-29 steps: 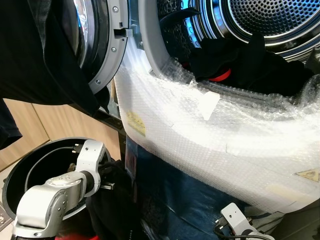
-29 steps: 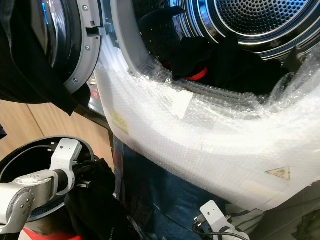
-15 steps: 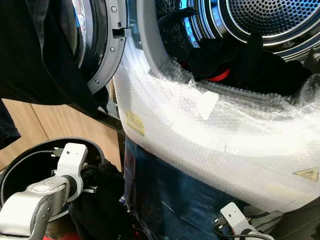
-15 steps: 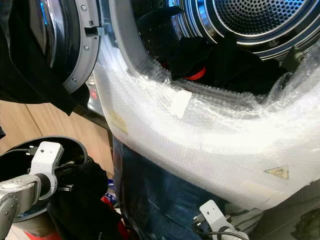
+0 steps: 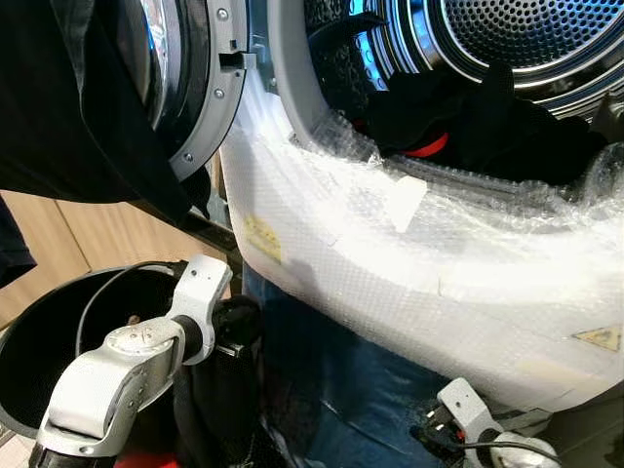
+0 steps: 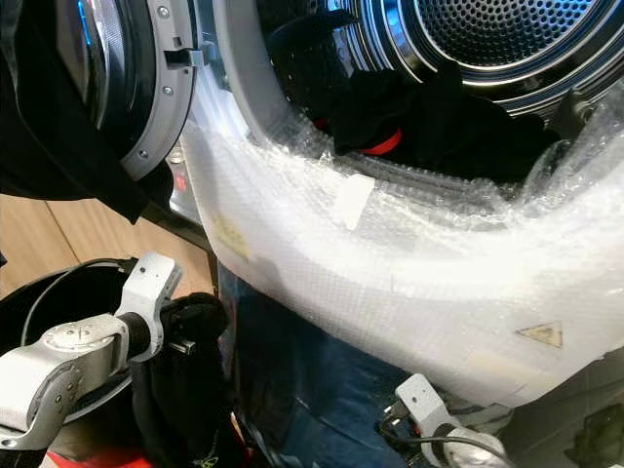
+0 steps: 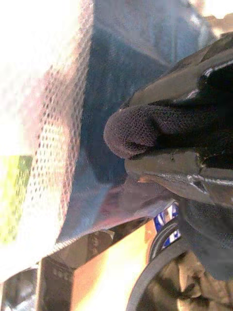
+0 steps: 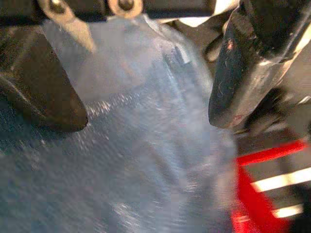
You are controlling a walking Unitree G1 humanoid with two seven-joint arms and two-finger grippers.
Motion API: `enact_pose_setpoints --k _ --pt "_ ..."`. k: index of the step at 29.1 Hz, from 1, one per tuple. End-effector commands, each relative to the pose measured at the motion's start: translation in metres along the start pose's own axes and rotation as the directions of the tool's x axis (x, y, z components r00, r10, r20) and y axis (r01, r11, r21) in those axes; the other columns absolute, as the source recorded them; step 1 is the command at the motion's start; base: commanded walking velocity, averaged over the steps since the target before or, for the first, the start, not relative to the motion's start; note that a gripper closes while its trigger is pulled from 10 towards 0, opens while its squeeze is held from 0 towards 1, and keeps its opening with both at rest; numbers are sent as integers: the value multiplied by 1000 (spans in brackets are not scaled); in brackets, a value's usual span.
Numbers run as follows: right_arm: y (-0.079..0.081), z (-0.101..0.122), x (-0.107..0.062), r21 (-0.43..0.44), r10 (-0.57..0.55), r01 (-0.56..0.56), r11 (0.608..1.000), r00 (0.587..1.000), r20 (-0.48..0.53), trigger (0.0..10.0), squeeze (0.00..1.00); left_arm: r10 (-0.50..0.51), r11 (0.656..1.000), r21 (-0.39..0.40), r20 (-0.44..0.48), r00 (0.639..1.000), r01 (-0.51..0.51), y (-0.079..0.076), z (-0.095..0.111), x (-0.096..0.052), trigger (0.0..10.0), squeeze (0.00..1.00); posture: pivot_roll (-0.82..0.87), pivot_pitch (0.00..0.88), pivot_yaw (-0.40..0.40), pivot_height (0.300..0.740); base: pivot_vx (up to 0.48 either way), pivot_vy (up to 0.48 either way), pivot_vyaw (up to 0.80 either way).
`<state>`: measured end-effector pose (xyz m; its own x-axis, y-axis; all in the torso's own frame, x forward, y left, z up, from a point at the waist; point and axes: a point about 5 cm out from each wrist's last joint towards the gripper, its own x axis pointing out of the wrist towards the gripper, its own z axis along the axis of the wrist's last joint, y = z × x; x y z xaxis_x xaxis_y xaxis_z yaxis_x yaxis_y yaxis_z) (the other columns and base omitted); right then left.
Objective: Clothes washing
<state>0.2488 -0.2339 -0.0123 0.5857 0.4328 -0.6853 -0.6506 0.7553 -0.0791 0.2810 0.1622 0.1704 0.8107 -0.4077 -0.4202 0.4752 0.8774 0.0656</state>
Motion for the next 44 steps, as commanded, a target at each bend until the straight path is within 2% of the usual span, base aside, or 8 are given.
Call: enact_pose_setpoints --k 1,15,16,24,34,40,41,44 --pt "7 -8 -7 -47 121 -122 991 992 -22 10000 0 -30 999 30 17 999 29 -3 3 2 0 0 139 17 -85 740 0 0 0" --pt "66 20 -30 -142 522 -504 852 837 163 10000 4 -187 979 81 -4 982 186 -23 -4 17 0 0 118 10 -84 740 0 0 0" --pt "64 38 -28 -118 475 -460 880 841 259 10000 1000 -221 971 95 -14 975 221 -30 -6 22 0 0 115 5 -78 740 0 0 0" --pt "91 54 -41 -110 566 -564 818 758 324 10000 1000 -387 911 145 -15 922 385 -73 -2 38 0 0 97 0 -70 740 0 0 0" --pt "73 46 -14 74 194 -221 973 945 262 10000 1000 -463 879 155 43 885 452 -111 11 61 0 0 71 0 -87 740 0 0 0" --pt "78 54 -16 103 172 -216 971 929 327 10000 1000 -458 886 134 94 884 444 -121 24 67 0 0 70 0 -94 740 0 0 0" --pt "77 56 -15 107 144 -188 976 934 326 10000 0 -457 887 127 104 883 444 -122 26 67 0 0 73 0 -97 740 0 0 0" --pt "78 57 -14 118 137 -185 976 934 329 10000 0 -464 883 127 106 879 451 -123 27 67 0 0 75 0 -98 740 0 0 0"
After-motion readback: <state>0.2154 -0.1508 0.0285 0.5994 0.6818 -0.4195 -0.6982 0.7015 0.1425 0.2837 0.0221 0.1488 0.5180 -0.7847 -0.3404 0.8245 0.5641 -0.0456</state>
